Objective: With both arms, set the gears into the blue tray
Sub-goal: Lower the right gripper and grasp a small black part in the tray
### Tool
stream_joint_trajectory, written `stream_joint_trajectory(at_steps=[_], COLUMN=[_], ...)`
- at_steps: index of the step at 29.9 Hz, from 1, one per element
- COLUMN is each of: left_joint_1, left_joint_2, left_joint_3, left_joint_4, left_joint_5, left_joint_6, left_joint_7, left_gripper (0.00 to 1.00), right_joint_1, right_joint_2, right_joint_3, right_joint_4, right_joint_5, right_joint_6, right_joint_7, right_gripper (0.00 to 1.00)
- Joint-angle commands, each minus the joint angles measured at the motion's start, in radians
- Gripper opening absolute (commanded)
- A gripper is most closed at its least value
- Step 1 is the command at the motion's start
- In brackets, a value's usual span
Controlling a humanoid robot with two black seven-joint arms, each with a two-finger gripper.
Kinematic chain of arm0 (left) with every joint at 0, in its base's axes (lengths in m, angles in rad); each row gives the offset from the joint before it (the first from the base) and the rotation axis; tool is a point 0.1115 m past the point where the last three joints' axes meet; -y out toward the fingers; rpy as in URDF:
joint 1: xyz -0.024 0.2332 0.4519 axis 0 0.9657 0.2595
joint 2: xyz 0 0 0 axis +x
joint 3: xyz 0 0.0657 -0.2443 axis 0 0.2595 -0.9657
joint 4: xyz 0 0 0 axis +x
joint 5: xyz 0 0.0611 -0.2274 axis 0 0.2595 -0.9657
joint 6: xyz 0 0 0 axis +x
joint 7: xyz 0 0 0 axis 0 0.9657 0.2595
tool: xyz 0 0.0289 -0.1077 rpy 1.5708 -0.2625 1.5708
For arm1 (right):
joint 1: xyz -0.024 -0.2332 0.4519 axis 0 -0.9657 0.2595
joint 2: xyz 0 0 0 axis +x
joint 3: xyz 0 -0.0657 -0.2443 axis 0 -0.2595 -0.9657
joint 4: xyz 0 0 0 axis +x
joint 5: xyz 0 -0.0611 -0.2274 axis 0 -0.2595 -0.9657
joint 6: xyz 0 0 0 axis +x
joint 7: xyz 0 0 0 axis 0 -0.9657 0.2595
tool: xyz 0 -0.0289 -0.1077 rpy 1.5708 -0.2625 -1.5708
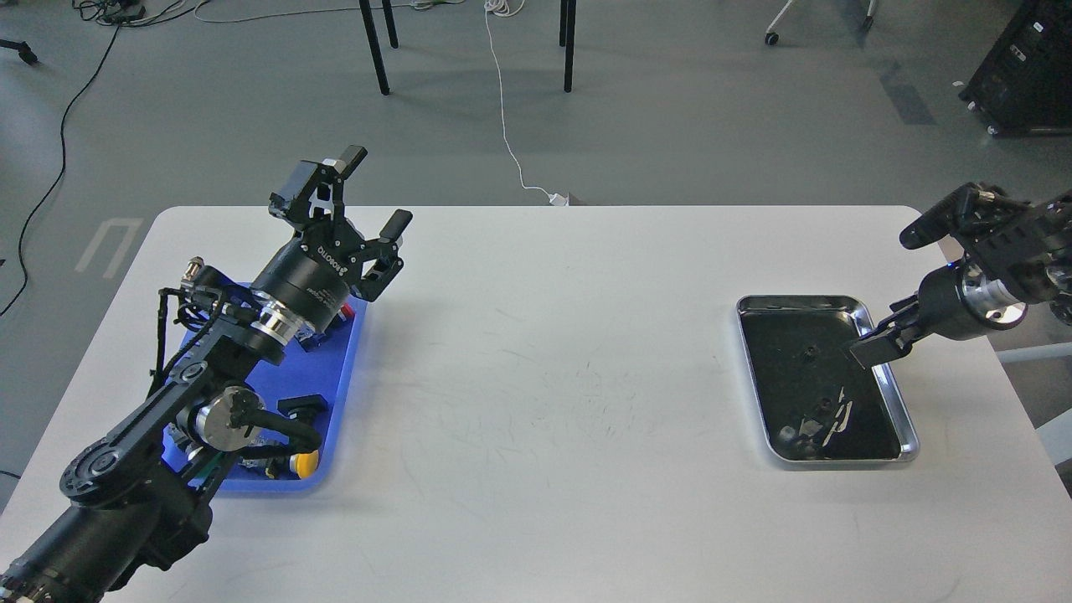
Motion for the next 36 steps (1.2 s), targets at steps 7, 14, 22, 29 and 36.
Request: stream_joint_trajectory(at_steps=[7, 14, 22, 29, 36], left_joint_1=[0.0, 0.002, 0.004, 0.004, 0.004], left_joint_2=[0.004, 0.009, 0.009, 0.009, 0.009], left_joint_3=[-0.002, -0.003, -0.002, -0.003, -0.003], left_joint_4=[-0.002, -0.014, -0.014, -0.014, -0.014], left_joint_5=[0.0, 0.0, 0.002, 0.002, 0.002], left_joint_6=[0.002, 0.002, 0.002, 0.002, 0.002], left_joint_7=[0.0, 0.0, 0.0, 0.0, 0.0], left_gripper=[0.98, 0.98, 0.98, 0.98, 0.98], right_joint_1=[-0.087, -0.127, -0.176, -0.191, -0.204], right_joint_2=[0.109, 0.124, 0.159, 0.167, 0.196], right_joint_3=[-0.003, -0.006, -0.008, -0.008, -0.009], right_joint_4=[-0.112, -0.129, -0.19, -0.213, -0.225], right_joint_5=[0.023, 0.098, 0.105, 0.132, 0.18], right_joint_6=[-0.047, -0.081, -0.086, -0.103, -0.11], right_joint_7=[0.0, 0.0, 0.0, 0.0, 0.0], right_gripper=[0.8, 0.72, 0.71, 0.69, 0.69])
